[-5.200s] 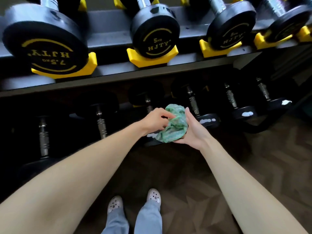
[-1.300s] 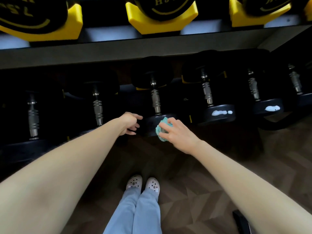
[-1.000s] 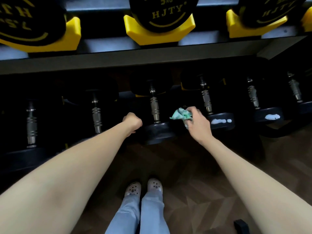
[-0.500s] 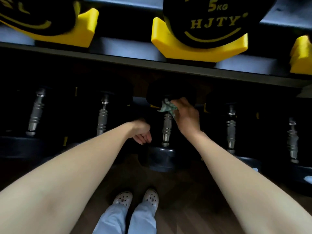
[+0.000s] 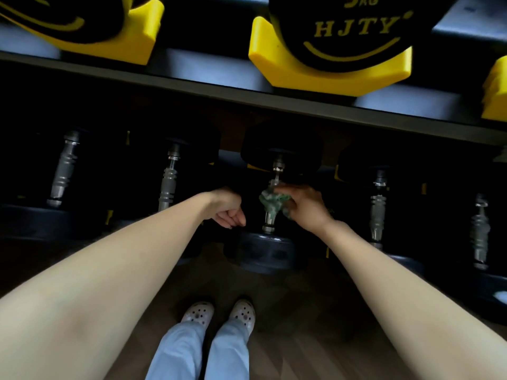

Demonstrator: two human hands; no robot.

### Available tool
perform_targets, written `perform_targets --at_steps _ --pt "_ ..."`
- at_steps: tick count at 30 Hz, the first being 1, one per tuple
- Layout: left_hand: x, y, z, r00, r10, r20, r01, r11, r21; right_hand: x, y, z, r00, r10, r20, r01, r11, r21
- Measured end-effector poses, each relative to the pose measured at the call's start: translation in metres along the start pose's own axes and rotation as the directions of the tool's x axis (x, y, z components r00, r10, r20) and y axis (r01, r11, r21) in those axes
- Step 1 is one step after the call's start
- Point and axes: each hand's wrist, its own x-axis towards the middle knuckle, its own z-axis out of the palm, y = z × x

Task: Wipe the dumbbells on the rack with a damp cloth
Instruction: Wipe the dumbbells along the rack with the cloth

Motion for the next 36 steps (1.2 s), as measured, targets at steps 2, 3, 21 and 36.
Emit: perform_targets --at_steps 2,3,21,36 --pt "-0.003 0.002 0.003 1.0 -0.005 -0.019 0.006 0.999 0.042 -0.014 0.0 0.009 0.998 0.032 0.051 -0.036 0.996 0.084" --pt "-0.005 0.004 0.005 1.0 -0.004 -0.031 0.007 0.997 0.074 -0.019 0.0 0.013 0.996 0.056 0.073 -0.065 0.989 0.136" --pt "-0.011 -0.013 -0.007 0.998 0.064 0.005 -0.062 0.983 -0.173 0.031 -0.037 -0.019 0.993 -0.087 -0.075 0.078 0.991 -0.109" --pt "-0.011 -0.011 -0.011 0.998 0.053 0.04 -0.043 0.972 -0.233 0.043 -0.07 0.017 0.842 0.052 0.536 0.209 0.886 -0.414"
